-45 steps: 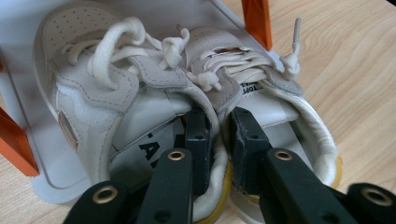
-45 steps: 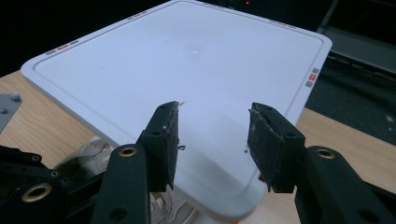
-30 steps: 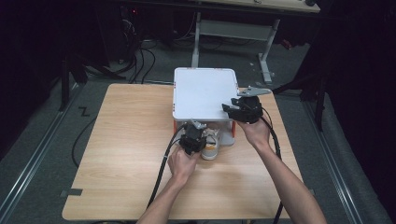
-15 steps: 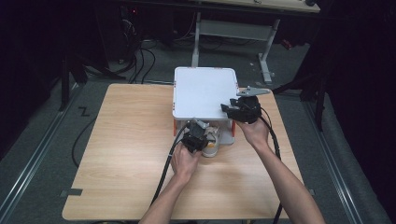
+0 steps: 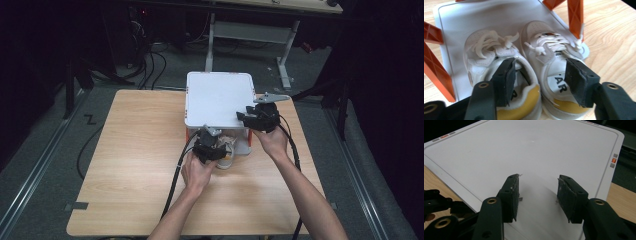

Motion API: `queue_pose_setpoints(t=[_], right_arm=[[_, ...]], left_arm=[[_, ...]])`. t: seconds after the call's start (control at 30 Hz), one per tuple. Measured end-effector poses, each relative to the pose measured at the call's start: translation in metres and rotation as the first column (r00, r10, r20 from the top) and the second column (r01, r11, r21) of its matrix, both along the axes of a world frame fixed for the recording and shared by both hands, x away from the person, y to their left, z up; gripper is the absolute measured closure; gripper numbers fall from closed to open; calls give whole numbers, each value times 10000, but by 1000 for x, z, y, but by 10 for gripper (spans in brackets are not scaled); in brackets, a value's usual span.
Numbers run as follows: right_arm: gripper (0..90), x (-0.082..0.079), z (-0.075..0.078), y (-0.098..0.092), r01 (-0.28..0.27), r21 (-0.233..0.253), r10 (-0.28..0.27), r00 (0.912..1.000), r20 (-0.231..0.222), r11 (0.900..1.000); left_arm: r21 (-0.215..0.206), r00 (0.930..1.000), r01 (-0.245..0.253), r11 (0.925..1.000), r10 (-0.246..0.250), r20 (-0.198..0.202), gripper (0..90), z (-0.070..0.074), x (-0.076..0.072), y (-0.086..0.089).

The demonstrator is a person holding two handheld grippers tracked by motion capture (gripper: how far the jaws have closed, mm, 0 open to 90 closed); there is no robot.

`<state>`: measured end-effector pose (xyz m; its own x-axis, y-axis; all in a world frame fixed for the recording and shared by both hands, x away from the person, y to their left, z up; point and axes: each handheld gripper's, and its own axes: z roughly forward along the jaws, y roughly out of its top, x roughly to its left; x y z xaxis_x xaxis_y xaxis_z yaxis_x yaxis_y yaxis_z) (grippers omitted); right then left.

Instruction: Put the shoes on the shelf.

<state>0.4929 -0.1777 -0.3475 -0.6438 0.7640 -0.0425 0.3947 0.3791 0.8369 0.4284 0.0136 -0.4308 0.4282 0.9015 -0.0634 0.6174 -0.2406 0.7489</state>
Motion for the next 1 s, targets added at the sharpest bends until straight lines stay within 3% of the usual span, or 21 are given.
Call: queue_pose_setpoints(t=[0.3, 0.47, 0.63, 1.0], right_arm=[[522, 0, 0, 0, -9, -28, 9, 10000, -9, 10000], [521, 0, 0, 0, -14, -15, 14, 10000, -30, 10000], [521, 0, 0, 0, 1, -18, -1, 10000, -29, 10000], [518, -1, 0, 2, 101, -37, -101, 9999, -32, 9999]], left_arm=[[-365, 9983, 247, 9990, -227, 546, 373, 18, -20, 11], [-422, 9983, 503, 9978, -490, 308, 333, 19, -31, 22], [-233, 9989, 191, 9995, -182, 421, 264, 17, -43, 24], [273, 9996, -227, 9994, 231, -133, 234, -2, -61, 19]])
